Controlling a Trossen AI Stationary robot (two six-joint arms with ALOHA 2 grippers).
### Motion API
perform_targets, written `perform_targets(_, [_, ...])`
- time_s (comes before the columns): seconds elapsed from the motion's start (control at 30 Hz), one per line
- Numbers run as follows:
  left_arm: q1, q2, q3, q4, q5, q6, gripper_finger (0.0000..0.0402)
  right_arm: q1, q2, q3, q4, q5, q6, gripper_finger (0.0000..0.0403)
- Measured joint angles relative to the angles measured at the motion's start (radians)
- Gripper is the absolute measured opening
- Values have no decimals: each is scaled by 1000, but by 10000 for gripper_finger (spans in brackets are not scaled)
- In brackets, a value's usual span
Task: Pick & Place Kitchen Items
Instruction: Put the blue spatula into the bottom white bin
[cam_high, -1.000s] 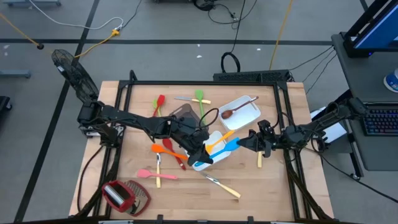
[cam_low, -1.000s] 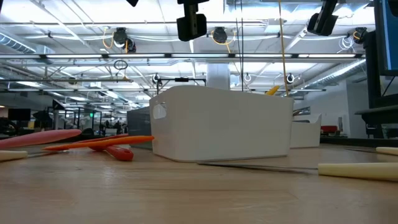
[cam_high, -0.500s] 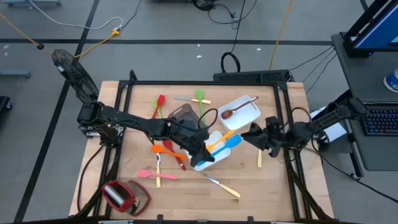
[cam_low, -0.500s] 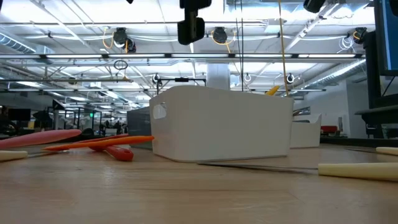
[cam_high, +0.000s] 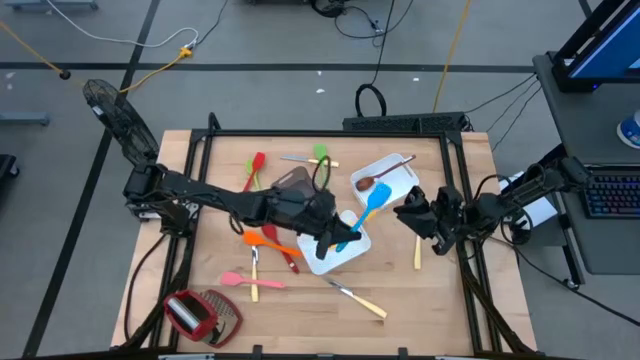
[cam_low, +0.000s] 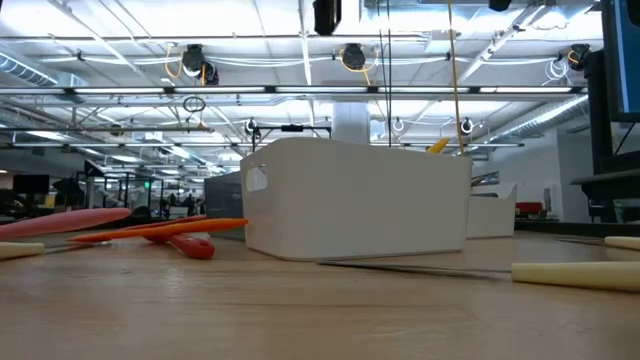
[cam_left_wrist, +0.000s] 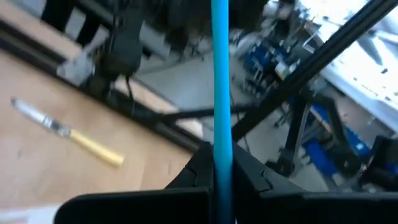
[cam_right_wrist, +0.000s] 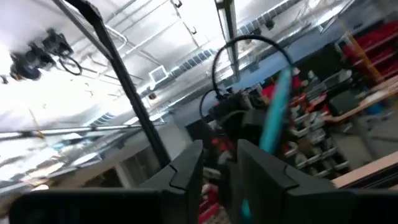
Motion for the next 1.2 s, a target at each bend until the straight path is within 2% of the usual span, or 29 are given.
perform_targets(0.23, [-7, -29, 0, 92, -148, 32, 13, -14, 0, 0, 0, 121, -222, 89])
perform_targets(0.37, [-13, -27, 0, 190, -252, 85, 13, -59, 0, 0, -4, 108, -296, 90])
perform_targets(0.47, [-15, -16, 1, 243, -339, 89, 13, -107, -3, 0, -11, 21, -309, 99])
perform_targets(0.7, [-42, -13, 0, 257, -477, 131, 13, -216, -6, 0, -49, -139, -234, 144])
perform_targets(0.87, [-59, -13, 0, 294, -562, 163, 13, -265, 2, 0, -170, -235, -102, 182])
perform_targets(1.03, [-64, -13, 0, 306, -575, 214, 13, -283, 46, 0, -184, -302, 6, 217])
perform_targets(1.2, [-64, -3, 0, 310, -565, 252, 13, -299, 93, 0, -157, -304, 76, 244])
